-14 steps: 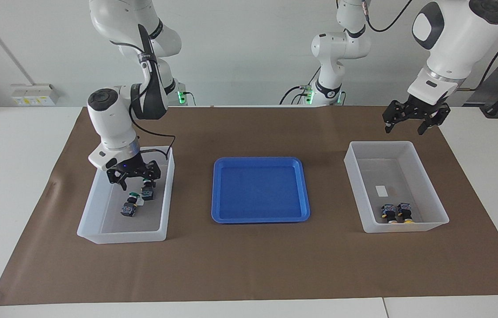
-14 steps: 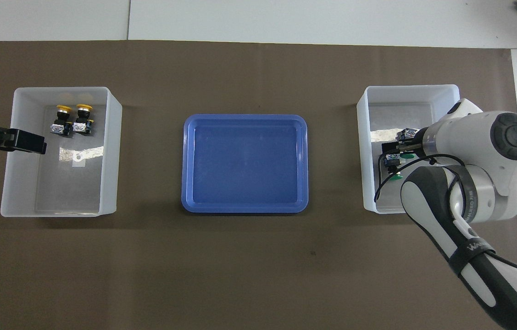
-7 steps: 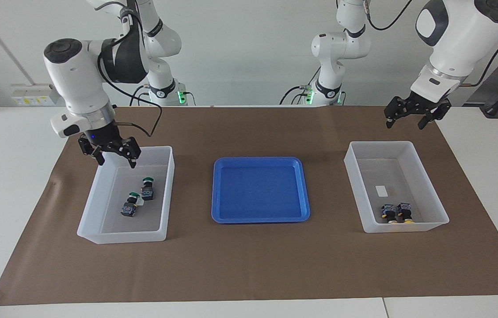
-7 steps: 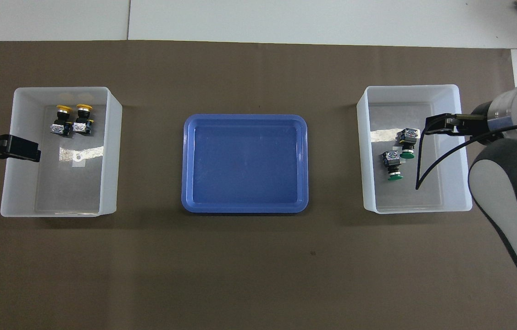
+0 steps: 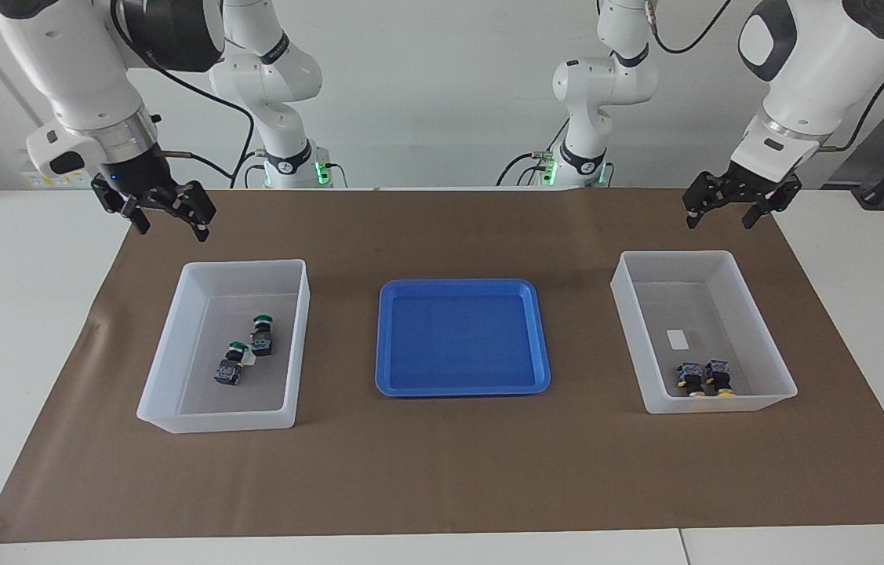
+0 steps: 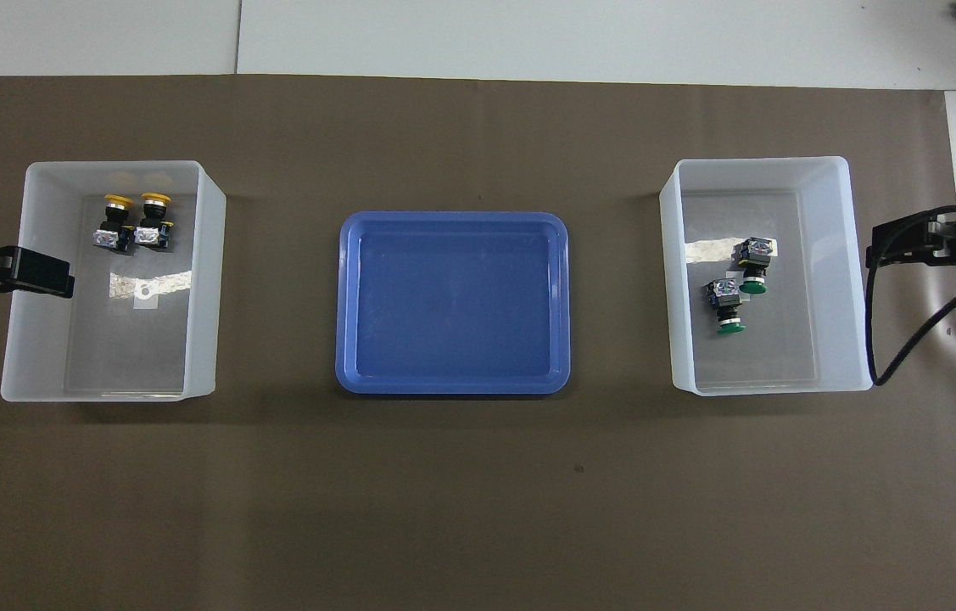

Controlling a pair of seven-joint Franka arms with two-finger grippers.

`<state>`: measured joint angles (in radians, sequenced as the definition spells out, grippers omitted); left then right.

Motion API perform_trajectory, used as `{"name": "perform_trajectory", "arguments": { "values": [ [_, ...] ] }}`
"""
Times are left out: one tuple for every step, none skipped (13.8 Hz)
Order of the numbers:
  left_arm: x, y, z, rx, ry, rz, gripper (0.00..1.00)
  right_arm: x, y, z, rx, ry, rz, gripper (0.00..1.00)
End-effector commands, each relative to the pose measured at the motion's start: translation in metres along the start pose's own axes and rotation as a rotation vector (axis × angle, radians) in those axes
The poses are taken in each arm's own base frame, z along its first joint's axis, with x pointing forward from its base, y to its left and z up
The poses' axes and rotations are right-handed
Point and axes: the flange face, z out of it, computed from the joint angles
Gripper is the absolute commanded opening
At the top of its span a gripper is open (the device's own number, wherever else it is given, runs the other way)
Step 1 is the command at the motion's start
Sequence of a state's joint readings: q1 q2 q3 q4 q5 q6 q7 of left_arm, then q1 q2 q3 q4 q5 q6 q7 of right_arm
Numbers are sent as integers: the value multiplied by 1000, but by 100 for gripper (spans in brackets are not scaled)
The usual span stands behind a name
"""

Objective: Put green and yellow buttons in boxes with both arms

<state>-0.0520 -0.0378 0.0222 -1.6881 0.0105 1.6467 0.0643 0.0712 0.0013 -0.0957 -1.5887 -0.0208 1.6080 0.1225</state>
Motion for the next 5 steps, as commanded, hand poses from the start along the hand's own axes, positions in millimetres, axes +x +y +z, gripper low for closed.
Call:
{"name": "perform_trajectory", "arguments": {
  "values": [
    [-3, -1, -4, 23, -1, -11, 100, -5, 14, -14, 0, -11, -27, 100],
    [-3, -1, -4, 23, -1, -11, 100, -7, 14, -15, 0, -17, -26, 100],
    [-3, -1, -4, 22, -1, -11, 100, -8, 13, -15, 2, -19, -26, 100],
    [-3, -1, -4, 23, -1, -11, 100, -9, 13, -13, 3, -14, -21, 100],
    [-3, -1, -4, 22, -1, -11, 100, -11, 13, -10, 4, -16, -4, 100]
  ]
}}
